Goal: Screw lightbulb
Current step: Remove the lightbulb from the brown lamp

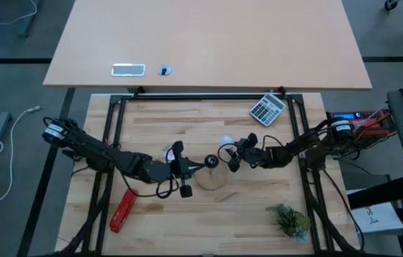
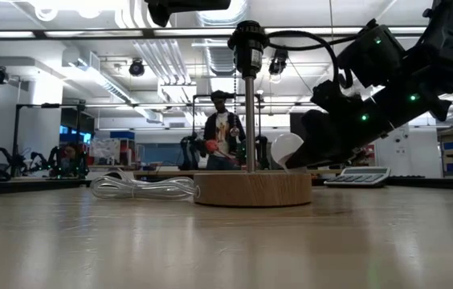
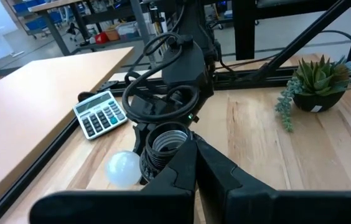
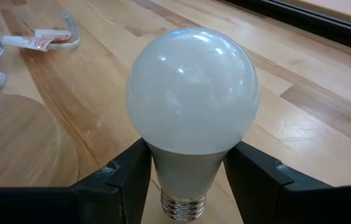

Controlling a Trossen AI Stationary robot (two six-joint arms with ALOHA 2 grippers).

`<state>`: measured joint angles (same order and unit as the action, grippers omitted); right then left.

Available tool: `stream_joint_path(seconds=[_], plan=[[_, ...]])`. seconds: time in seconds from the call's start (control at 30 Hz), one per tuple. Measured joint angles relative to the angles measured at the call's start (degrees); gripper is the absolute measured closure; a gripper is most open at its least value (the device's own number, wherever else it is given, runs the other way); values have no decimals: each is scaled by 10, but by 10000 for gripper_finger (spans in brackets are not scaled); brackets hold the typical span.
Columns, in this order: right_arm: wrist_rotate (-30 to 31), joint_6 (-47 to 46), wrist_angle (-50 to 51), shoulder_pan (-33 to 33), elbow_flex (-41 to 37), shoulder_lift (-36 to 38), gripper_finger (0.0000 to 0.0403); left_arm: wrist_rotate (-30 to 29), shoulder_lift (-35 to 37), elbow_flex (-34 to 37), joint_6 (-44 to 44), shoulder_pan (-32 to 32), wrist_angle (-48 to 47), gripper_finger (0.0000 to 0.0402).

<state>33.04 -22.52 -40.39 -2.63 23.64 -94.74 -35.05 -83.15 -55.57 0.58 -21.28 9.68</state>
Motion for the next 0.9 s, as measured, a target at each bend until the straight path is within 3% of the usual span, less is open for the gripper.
stream_joint_path(seconds=[0.9], plan=[[-6,-4,-1,0,0,0,209,0,-1,0,2,0,-4,402]])
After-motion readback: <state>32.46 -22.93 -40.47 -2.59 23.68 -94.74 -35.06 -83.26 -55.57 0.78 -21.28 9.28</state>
